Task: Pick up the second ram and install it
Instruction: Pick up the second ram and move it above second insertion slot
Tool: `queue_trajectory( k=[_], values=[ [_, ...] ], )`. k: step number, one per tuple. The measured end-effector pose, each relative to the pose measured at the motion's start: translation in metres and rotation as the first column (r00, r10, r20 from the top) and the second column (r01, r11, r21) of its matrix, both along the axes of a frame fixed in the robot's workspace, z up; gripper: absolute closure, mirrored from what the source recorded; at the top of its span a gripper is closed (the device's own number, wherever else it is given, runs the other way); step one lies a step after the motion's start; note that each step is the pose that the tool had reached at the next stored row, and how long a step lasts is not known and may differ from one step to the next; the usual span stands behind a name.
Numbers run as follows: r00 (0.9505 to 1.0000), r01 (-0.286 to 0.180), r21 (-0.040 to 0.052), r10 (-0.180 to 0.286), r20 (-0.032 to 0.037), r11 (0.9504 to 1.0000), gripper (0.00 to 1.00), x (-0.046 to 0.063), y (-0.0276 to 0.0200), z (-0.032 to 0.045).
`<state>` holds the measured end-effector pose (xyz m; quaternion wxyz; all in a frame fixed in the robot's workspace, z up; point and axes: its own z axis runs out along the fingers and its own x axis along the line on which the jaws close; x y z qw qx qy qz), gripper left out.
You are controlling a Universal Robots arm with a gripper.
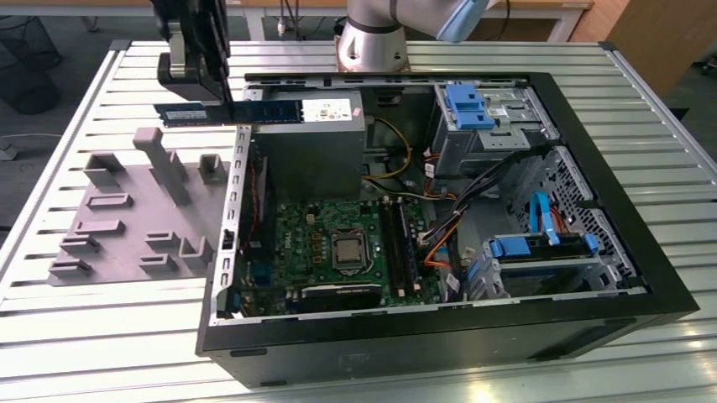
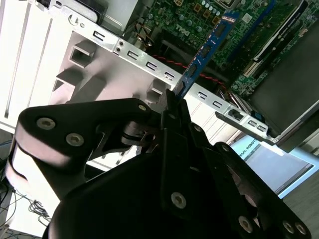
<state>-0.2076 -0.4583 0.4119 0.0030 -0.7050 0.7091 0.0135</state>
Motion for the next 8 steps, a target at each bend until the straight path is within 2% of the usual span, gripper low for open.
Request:
queue_trajectory(
  k=[8],
  values=[
    [1.0000,0.000,0.0000,0.000,0.0000,1.0000,0.86,0.0090,0.0000,0.0000]
  ],
)
